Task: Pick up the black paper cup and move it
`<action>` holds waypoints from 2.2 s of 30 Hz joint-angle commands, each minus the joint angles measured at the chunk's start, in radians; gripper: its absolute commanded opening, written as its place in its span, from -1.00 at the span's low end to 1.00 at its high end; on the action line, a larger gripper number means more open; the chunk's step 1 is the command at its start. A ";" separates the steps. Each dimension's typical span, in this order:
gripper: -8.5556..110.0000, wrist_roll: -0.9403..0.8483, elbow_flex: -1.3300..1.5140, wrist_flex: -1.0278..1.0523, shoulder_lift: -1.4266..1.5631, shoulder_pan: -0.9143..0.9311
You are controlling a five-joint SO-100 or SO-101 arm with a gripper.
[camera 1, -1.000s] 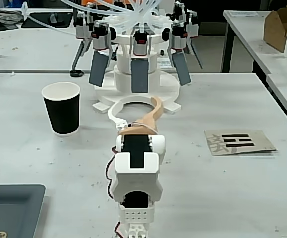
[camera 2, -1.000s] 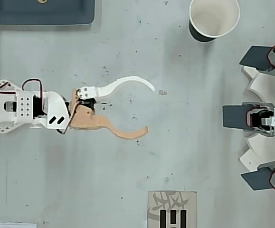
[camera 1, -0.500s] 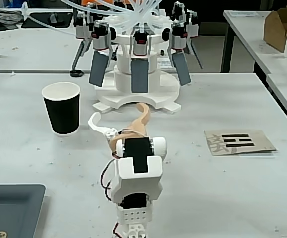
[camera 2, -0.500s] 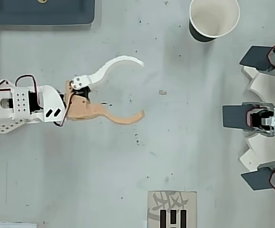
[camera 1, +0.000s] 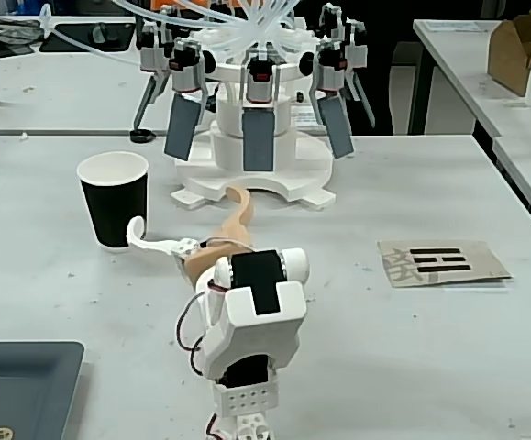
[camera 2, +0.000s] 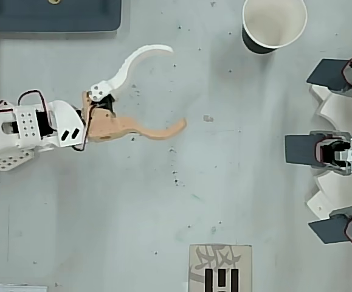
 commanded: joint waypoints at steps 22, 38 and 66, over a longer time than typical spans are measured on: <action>-0.11 0.000 -0.505 0.044 -0.371 -0.107; -0.07 0.011 -0.992 0.057 -0.834 -0.184; -0.07 0.049 -1.663 0.311 -1.270 -0.115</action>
